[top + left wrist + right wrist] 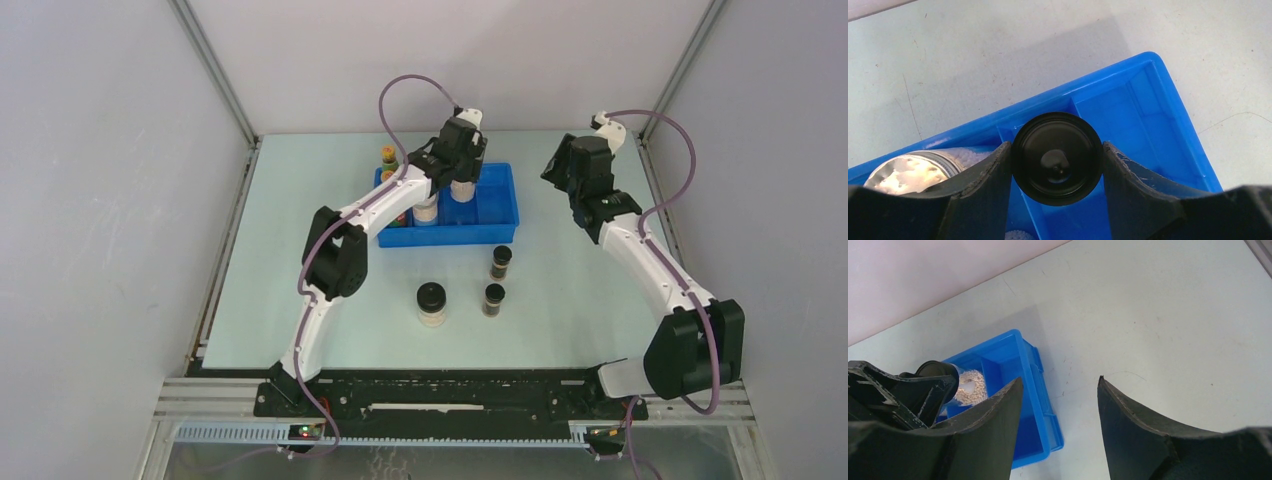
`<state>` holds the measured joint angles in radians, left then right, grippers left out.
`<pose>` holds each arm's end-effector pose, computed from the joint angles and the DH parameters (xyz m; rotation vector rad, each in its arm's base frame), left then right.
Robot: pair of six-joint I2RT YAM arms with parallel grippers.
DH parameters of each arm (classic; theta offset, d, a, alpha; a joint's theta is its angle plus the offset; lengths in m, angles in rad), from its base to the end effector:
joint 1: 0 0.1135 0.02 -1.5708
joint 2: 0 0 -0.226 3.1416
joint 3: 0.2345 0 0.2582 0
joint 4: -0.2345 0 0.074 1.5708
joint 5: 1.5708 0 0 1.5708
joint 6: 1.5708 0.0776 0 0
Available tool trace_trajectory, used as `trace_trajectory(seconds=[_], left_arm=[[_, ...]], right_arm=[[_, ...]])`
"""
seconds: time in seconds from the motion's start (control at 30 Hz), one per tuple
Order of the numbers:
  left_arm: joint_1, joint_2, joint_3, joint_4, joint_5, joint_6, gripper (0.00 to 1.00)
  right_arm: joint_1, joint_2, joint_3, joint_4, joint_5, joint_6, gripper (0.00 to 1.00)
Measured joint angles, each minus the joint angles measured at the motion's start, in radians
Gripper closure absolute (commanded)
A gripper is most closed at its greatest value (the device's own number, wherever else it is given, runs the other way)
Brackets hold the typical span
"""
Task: Organize the condiment bottles
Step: Place the bottle in the storage box.
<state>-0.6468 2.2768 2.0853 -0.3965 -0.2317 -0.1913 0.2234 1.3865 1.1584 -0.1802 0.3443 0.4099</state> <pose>0.4489 -0.3166 0.2136 0.3544 2.1212 -0.2393 0.3683 0.0568 0.2789 0.4017 1.9129 0.0764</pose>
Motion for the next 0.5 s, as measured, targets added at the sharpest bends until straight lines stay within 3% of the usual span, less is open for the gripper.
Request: trace_trajectory(seconds=[0.5], left_arm=[[0.002,0.0,-0.002,0.038,-0.026,-0.001,1.0]], right_arm=[[-0.01,0.01,-0.024,0.02,-0.014,0.0,0.36]])
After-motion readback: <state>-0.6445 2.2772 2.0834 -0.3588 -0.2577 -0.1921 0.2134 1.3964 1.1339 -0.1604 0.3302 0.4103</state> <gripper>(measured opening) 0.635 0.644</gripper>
